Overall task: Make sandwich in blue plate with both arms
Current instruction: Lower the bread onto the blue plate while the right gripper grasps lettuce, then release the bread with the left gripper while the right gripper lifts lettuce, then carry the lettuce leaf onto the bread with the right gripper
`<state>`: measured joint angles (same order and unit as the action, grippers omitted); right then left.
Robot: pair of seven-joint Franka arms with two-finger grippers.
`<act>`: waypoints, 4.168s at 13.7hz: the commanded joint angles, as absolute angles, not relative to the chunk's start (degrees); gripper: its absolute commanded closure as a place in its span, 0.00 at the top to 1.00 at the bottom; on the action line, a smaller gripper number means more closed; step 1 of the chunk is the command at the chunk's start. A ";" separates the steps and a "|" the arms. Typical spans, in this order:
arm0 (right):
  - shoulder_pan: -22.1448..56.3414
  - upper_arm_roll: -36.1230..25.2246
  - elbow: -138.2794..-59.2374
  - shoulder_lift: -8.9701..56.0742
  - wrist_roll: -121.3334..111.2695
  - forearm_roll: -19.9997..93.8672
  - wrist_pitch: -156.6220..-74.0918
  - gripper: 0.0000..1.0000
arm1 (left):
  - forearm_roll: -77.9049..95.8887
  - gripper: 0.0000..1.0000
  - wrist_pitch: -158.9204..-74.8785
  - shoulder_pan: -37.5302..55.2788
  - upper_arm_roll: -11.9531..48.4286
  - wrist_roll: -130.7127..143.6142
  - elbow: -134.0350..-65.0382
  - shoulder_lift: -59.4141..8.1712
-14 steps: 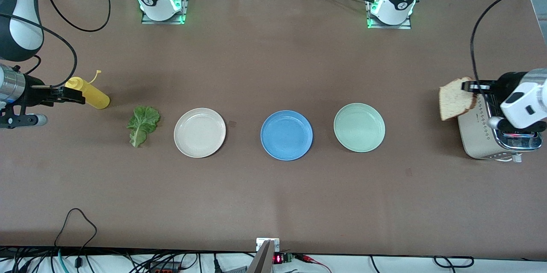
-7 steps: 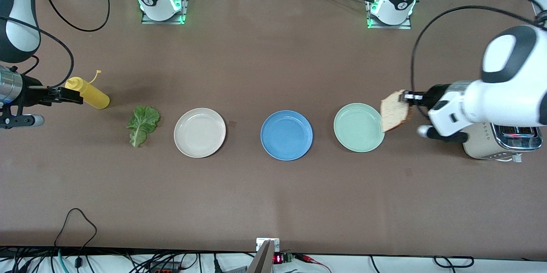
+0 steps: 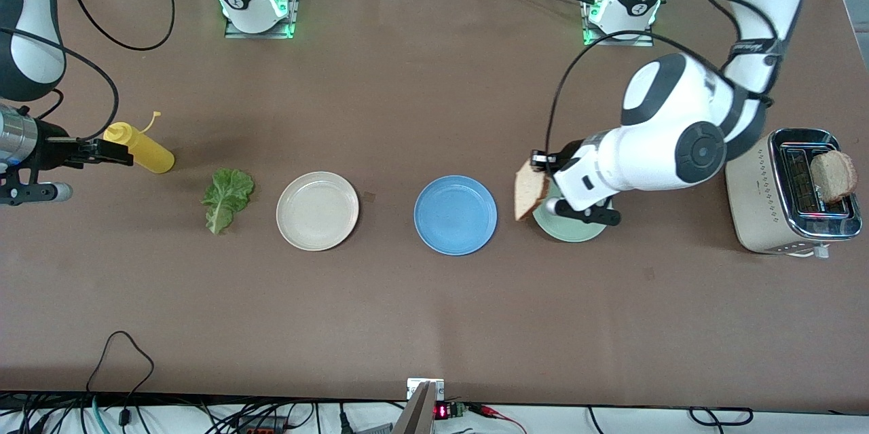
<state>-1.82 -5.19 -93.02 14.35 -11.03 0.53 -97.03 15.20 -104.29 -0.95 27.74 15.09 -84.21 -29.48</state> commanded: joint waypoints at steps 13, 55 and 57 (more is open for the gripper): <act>4.83 -4.48 -102.03 26.10 -4.57 1.32 -120.91 1.00 | 20.83 0.01 -129.37 11.34 27.33 19.16 -83.50 -44.91; 12.12 -3.78 -99.23 29.44 19.65 9.01 -119.44 0.00 | -12.05 1.00 -87.36 -14.95 22.61 6.95 -64.60 -28.22; 16.41 -3.78 -97.92 29.97 27.21 14.39 -119.53 0.00 | -6.71 1.00 -87.63 -9.26 13.68 6.68 -67.31 -24.36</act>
<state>13.14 -3.54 -99.60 29.52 20.59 10.48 -120.59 -10.63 -88.36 -14.13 21.02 8.61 -65.71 -27.93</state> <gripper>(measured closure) 0.956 0.000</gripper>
